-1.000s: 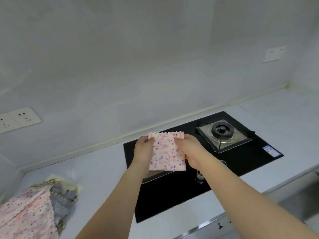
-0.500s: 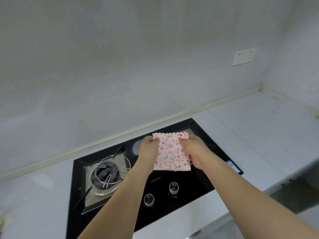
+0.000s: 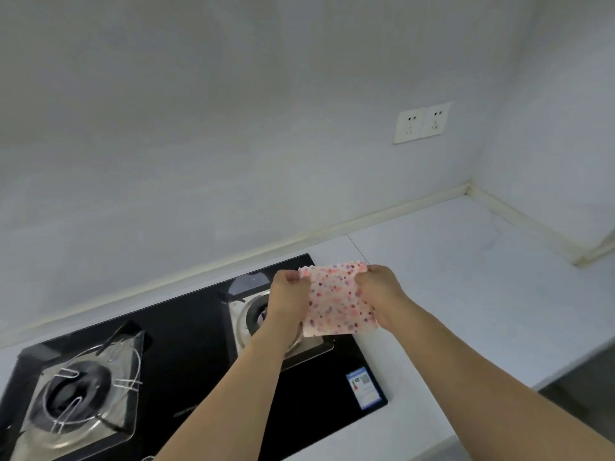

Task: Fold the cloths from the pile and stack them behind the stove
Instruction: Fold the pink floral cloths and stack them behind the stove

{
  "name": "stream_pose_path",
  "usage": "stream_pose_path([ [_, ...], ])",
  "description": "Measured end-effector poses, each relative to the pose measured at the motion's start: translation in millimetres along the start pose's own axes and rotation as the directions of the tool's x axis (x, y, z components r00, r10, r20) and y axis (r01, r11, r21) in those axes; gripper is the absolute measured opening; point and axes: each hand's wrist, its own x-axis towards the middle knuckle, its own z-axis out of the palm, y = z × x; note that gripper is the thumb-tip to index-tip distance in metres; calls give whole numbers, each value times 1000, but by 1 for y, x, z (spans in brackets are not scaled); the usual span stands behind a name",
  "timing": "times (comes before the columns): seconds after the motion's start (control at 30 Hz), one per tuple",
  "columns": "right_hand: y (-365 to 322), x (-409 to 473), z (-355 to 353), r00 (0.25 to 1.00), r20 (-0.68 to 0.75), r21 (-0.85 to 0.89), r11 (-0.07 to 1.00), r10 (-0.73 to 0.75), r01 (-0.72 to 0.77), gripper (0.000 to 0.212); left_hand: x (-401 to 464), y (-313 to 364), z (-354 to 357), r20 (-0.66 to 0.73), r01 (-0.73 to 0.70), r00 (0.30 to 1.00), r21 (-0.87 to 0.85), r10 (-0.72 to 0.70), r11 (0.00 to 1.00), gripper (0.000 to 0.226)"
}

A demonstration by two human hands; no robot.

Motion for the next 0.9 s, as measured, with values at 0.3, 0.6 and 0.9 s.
stream_pose_path([
  [0.3,-9,140,-43,998,-40,-132,990,-54,48,34,76,12,98,-75,-111,990,118,120,987,10],
  [0.6,14,315,-29,995,45,-298,950,-84,94,42,196,-17,182,-261,63,965,151,-22,987,4],
  [0.9,26,379,-6,974,159,-333,920,-164,209,19,263,-38,199,-431,124,902,224,-16,967,8],
])
